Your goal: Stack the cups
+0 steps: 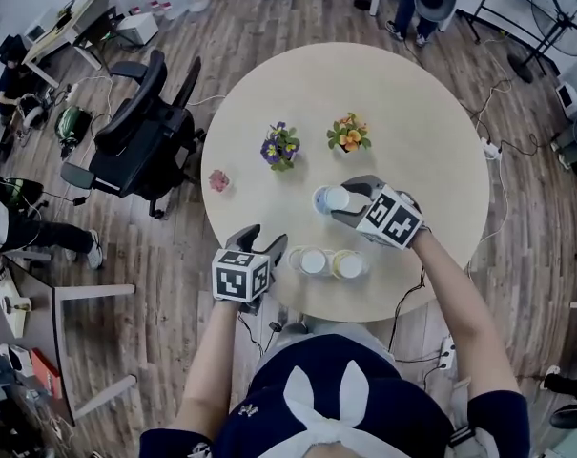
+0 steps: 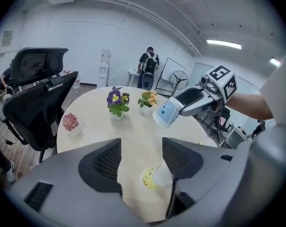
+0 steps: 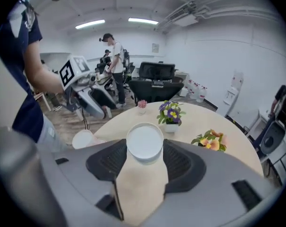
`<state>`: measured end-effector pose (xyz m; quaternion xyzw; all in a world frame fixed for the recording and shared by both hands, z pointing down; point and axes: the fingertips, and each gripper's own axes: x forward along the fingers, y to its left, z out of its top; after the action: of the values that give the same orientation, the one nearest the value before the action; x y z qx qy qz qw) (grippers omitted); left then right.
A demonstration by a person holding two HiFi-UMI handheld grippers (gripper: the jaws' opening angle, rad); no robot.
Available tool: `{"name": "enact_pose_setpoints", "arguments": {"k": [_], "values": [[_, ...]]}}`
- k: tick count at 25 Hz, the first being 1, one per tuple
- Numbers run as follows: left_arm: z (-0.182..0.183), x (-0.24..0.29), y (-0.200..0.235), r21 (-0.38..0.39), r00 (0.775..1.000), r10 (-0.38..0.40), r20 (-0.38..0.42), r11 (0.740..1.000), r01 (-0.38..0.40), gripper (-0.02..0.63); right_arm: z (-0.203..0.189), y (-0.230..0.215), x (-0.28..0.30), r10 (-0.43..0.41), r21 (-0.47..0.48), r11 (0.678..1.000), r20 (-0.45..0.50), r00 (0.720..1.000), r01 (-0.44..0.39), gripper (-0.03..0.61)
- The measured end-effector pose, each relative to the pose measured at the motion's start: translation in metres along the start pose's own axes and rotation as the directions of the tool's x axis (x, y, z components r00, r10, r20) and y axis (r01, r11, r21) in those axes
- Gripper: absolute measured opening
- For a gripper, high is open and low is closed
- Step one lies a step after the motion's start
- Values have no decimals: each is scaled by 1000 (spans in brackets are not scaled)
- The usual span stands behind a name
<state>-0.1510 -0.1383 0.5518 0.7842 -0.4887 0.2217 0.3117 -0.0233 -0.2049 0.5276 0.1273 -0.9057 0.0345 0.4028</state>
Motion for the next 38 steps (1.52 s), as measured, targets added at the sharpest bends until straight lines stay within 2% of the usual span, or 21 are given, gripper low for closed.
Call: {"name": "enact_pose_setpoints", "arguments": {"k": [5,11,14,22,31,38], "values": [[-1,-8,1,-6,1000,22,19,1000,-22,276,12,-2,-35,-90,127,989,117,989,75,244],[0,-16,-5,-1,998,39,43,999,-39,276,1,1,-73,-257,230,948,139,957,221,244],[-1,-19,-10,3,998,40,50,999,-41,276,-7,12,-88,-303,306,920,152,941,246,244],[-9,-29,-26,17,998,33,58,999,-34,276,-20,51,-111,-339,418,878,198,919,234,244],[-20,-46,-36,20,996,51,74,998,-53,275,-26,80,-124,-341,427,875,207,917,229,244],[-25,-59,-39,25,990,109,94,993,-112,155,-22,96,-130,-334,424,879,220,917,218,244]]}}
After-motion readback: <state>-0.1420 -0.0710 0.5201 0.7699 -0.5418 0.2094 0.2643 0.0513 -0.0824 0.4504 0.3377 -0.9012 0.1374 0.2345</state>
